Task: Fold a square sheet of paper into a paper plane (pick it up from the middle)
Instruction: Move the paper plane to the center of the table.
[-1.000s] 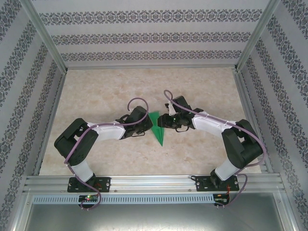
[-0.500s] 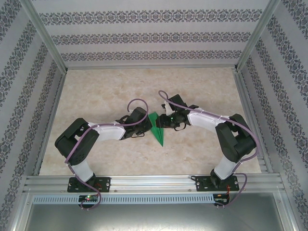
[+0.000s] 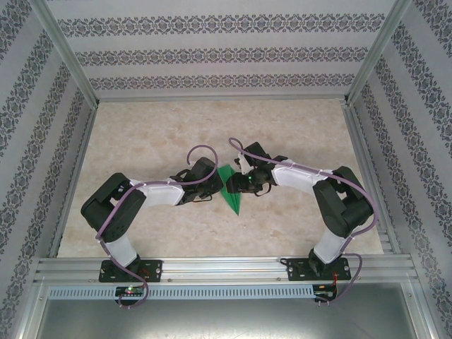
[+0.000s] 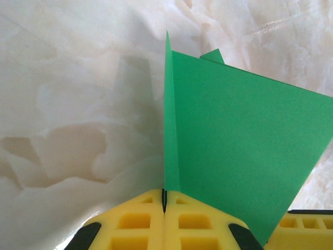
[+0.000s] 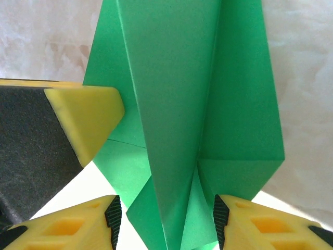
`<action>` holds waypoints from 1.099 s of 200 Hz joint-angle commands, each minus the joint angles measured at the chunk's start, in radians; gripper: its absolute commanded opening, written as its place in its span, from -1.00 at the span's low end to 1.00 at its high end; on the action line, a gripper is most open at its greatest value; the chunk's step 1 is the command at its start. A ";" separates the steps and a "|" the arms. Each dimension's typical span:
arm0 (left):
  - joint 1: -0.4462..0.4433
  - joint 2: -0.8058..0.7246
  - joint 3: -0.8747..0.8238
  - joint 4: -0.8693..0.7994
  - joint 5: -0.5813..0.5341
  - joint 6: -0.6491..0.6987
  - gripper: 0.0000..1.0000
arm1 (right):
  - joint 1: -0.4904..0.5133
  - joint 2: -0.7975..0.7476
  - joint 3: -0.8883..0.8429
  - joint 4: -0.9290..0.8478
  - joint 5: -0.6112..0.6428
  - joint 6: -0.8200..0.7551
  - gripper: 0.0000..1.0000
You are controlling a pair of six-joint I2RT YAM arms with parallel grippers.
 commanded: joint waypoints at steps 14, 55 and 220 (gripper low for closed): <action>0.011 0.015 0.008 0.014 -0.005 -0.015 -1.00 | 0.015 -0.014 -0.013 -0.024 -0.020 0.023 0.04; 0.010 0.018 0.011 0.013 -0.006 -0.022 -1.00 | 0.030 -0.026 -0.048 -0.012 -0.023 0.097 0.02; 0.011 0.013 0.017 0.011 0.023 -0.018 -0.76 | 0.079 0.049 0.028 -0.046 0.120 0.079 -0.20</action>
